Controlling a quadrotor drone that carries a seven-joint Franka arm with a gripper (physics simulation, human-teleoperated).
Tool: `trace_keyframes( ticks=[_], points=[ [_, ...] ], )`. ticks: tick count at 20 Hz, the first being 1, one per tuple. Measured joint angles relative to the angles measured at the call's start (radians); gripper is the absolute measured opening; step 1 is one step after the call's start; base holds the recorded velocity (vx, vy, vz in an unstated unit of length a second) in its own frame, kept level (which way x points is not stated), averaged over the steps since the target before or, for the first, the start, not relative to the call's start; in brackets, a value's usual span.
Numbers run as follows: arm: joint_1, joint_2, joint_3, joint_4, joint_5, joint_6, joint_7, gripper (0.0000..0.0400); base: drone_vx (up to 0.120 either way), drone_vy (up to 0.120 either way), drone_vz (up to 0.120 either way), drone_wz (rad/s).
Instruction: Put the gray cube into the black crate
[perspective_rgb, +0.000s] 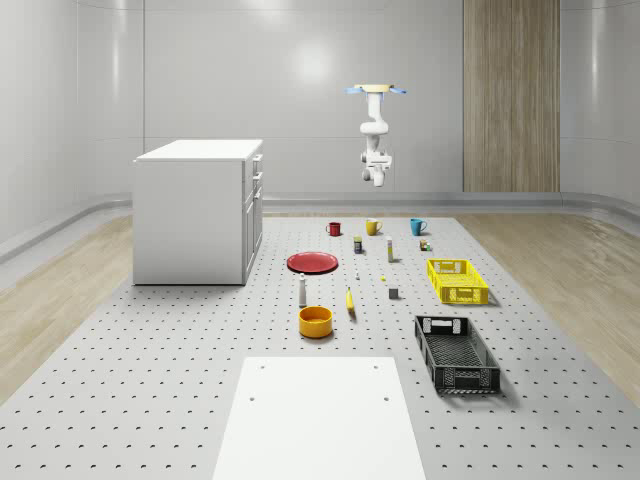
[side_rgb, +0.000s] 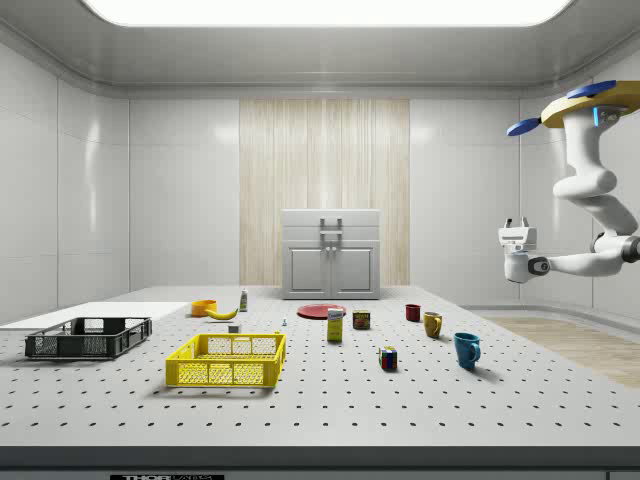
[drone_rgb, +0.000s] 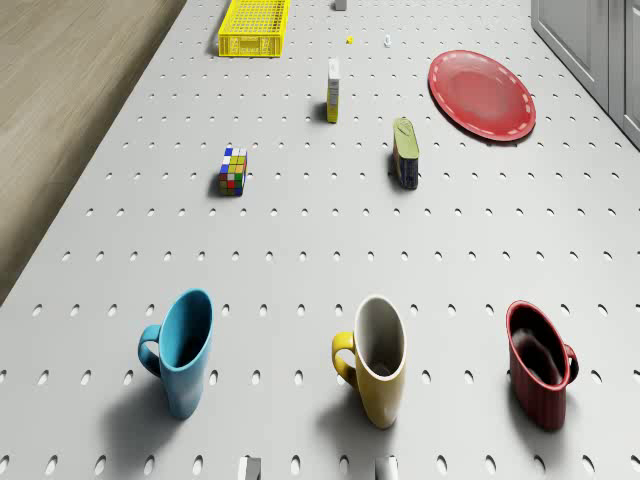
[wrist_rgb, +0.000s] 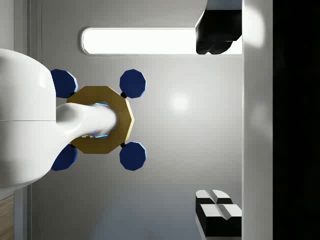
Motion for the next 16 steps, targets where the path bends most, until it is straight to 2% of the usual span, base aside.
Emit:
trace_keyframes(
  ticks=[3,8,12,16],
  points=[
    [-0.002,0.007,0.001,0.063,0.001,-0.053,-0.001,0.0400,0.000,0.000,0.000,0.000],
    [-0.003,0.040,0.002,0.170,0.001,-0.124,-0.002,0.0400,0.000,0.000,0.000,0.000],
    [-0.004,0.065,0.003,0.236,0.002,-0.162,-0.002,0.0400,0.000,0.000,0.000,0.000],
    [-0.005,0.079,0.003,0.273,0.002,-0.182,-0.003,0.0400,0.020,0.000,0.000,0.000]
  ],
)
